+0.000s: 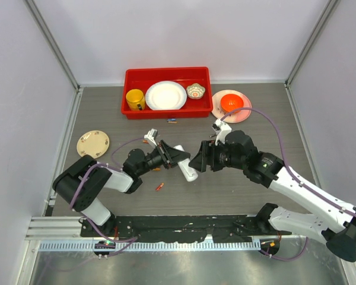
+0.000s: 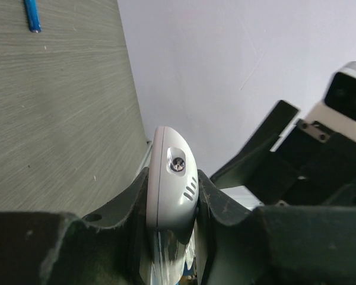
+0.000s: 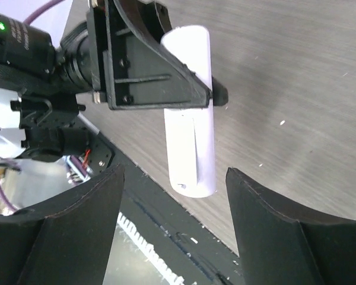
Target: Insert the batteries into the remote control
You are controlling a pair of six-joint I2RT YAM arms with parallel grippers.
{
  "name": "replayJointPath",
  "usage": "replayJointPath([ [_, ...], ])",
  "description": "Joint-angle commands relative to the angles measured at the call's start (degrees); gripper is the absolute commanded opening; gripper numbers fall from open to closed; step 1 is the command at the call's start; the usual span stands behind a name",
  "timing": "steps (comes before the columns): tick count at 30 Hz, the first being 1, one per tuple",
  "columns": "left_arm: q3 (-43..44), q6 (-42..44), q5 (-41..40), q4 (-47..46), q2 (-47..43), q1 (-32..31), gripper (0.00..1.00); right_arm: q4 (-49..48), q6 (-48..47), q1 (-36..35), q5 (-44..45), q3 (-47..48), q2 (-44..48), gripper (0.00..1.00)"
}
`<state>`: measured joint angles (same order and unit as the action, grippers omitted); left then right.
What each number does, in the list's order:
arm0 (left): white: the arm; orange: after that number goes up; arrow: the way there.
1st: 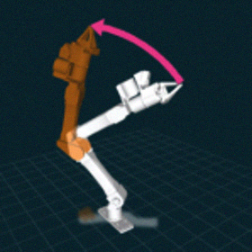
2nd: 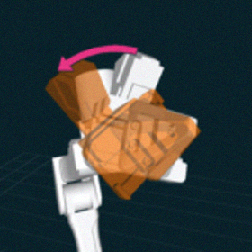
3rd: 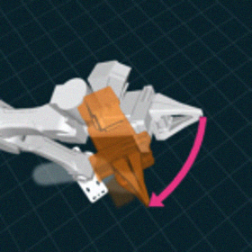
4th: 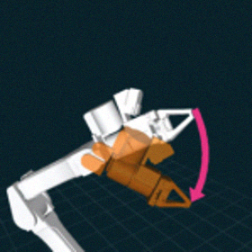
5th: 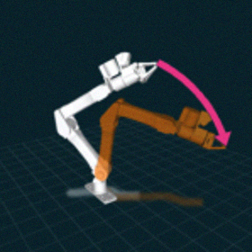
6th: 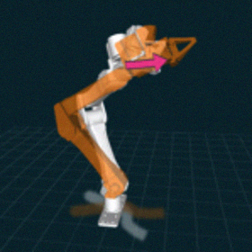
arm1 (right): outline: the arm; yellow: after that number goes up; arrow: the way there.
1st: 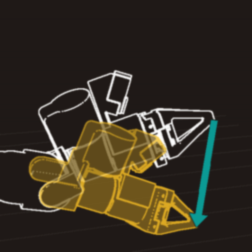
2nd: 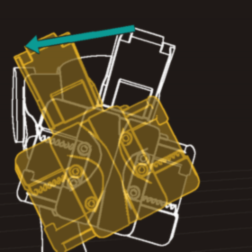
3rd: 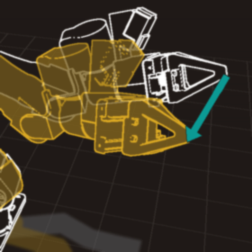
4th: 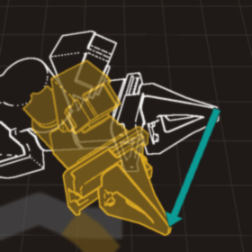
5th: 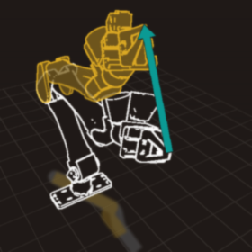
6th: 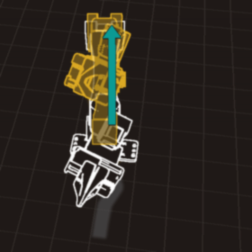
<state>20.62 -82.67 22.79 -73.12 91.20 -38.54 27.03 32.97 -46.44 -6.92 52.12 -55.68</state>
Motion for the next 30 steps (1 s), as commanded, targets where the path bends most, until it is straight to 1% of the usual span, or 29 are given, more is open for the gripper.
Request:
replayJointPath([
  [1,1.0,-2.9,5.5,-15.5,-1.6,0.6,0.0,-12.2,5.6,2.4,-12.3,-5.2,1.8,0.75],
  [5,1.6,-3.5,8.2,-15.4,-2.6,0.6,0.0,-20.2,9.0,5.0,-16.9,-11.1,3.2,0.75],
  [10,2.3,-4.1,9.3,-14.7,-3.3,0.6,0.0,-26.4,12.4,6.2,-21.1,-15.2,2.9,0.75],
  [12,2.4,-4.1,9.2,-14.7,-3.7,0.6,0.0,-26.7,12.4,6.4,-22.5,-15.9,2.5,0.75],
  [19,3.2,-4.2,9.1,-14.5,-4.9,0.6,0.0,-32.6,14.7,6.8,-26.8,-19.3,1.5,0.73],
  [22,3.5,-4.2,9.2,-14.5,-5.2,0.6,0.0,-35.2,16.1,6.8,-27.6,-20.6,0.8,0.72],
  [30,3.1,-4.2,9.4,-14.5,-6.4,0.6,0.0,-37.8,17.7,7.2,-28.9,-22.4,0.3,0.67],
])
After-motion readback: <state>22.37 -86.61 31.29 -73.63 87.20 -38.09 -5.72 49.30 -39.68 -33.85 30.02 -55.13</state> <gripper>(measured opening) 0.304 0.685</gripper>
